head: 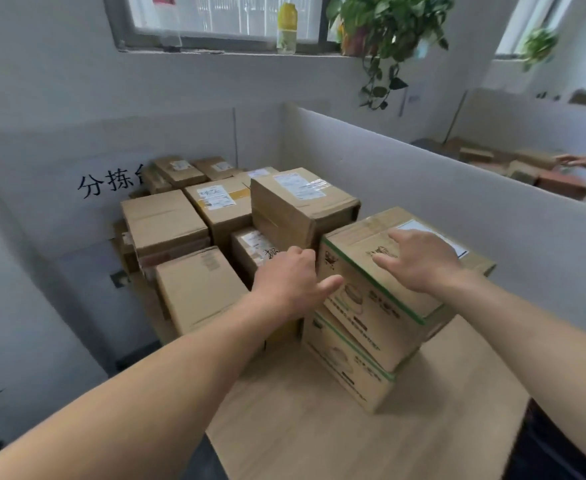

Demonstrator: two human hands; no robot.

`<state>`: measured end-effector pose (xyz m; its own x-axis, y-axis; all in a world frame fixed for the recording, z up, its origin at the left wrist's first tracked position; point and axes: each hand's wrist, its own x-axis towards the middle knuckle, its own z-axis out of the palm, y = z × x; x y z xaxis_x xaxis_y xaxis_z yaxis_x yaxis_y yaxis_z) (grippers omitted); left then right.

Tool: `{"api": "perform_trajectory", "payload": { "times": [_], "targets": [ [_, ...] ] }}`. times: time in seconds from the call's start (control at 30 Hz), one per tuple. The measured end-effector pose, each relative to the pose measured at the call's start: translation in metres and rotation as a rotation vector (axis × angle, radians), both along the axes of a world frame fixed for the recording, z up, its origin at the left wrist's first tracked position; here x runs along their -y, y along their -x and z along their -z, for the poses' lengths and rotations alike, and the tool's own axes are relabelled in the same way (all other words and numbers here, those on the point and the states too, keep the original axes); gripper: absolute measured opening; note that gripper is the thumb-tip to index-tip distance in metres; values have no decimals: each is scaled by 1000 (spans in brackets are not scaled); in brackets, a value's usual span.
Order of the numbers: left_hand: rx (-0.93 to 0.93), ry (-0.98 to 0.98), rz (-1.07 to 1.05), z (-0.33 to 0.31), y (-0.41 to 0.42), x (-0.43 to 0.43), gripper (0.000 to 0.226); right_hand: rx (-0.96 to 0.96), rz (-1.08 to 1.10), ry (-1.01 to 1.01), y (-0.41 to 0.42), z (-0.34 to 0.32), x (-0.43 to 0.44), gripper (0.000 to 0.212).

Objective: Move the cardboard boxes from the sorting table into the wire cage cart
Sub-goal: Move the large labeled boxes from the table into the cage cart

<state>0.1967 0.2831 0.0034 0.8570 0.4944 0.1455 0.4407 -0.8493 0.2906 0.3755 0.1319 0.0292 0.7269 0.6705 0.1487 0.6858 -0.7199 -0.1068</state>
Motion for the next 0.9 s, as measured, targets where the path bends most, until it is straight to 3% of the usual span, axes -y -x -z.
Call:
{"api": "perform_trajectory", "payload": {
  "times": [0.23, 0.47, 0.67, 0.8, 0.9],
  "targets": [
    [-41, 32, -1, 9, -62, 33, 60, -53, 144, 49, -65, 15, 34, 67],
    [-8, 134, -147, 23, -86, 47, 57, -132, 189, 10, -113, 22, 47, 44],
    [-36, 236, -183, 33, -90, 48, 61, -201, 230, -11, -135, 29, 49, 46],
    [20, 405, -191, 35, -89, 49, 51, -184, 247, -19, -131, 31, 44, 47],
    [66, 550, -196, 36, -85, 56, 56, -154, 261, -53, -121, 31, 47, 44]
  ]
}}
